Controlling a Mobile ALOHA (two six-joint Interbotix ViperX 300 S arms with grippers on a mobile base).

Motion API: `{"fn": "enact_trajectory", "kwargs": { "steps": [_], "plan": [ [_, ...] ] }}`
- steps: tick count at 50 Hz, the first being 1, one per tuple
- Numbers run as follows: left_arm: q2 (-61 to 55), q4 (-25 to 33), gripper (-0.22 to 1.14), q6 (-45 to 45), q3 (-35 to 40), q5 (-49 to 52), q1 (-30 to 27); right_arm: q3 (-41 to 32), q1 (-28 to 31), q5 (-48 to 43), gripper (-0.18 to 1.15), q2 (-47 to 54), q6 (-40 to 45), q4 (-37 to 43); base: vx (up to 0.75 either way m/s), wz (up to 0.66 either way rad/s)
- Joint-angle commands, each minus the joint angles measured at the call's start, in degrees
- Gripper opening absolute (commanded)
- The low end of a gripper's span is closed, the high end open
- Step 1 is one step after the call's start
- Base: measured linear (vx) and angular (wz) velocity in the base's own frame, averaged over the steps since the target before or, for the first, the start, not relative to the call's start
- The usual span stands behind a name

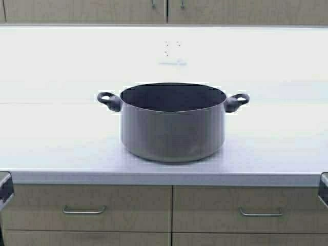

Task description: Open the cabinet, put the pot inside, then close it

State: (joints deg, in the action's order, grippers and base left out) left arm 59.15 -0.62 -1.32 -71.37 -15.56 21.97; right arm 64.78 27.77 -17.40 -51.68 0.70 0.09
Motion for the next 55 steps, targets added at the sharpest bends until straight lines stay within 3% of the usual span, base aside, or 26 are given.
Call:
{"fn": "enact_trajectory", "kwargs": {
  "steps": [1, 9, 16, 28, 32, 38, 55],
  "plan": [
    [-7.73, 0.79, 1.02, 0.09, 2.29, -6.24, 4.22, -3.52, 3.60, -6.06, 1.04, 7.03, -0.09, 0.62, 0.05, 0.00],
    [-22.24, 1.05, 1.02, 0.18, 8.09, -15.21, 6.59, -10.02, 6.42, -13.97, 1.04, 19.86, -2.72, 2.55, 0.03, 0.00],
    [-34.01, 3.16, 1.02, 1.76, 16.96, -20.57, 9.32, -19.34, 8.09, -17.31, 1.04, 30.50, -8.00, 9.58, -0.01, 0.00],
    [-52.12, 15.56, 1.02, 11.25, 31.82, -27.86, 13.62, -34.10, 8.70, -18.46, 1.04, 44.56, -22.41, 23.38, -0.01, 0.01],
    [-58.10, 20.74, 1.02, 14.15, 36.04, -31.90, 13.97, -37.27, 8.61, -18.46, 1.04, 47.81, -24.96, 28.04, -0.01, 0.01],
    [-64.07, 23.99, 1.02, 15.47, 40.96, -35.60, 14.06, -41.66, 7.91, -18.46, 1.04, 51.59, -25.66, 33.75, 0.00, 0.00],
    [-74.09, 25.58, 1.02, 15.73, 52.29, -39.02, 14.06, -50.54, 6.06, -18.46, 1.04, 59.41, -26.54, 34.72, 0.00, 0.00]
  ]
}}
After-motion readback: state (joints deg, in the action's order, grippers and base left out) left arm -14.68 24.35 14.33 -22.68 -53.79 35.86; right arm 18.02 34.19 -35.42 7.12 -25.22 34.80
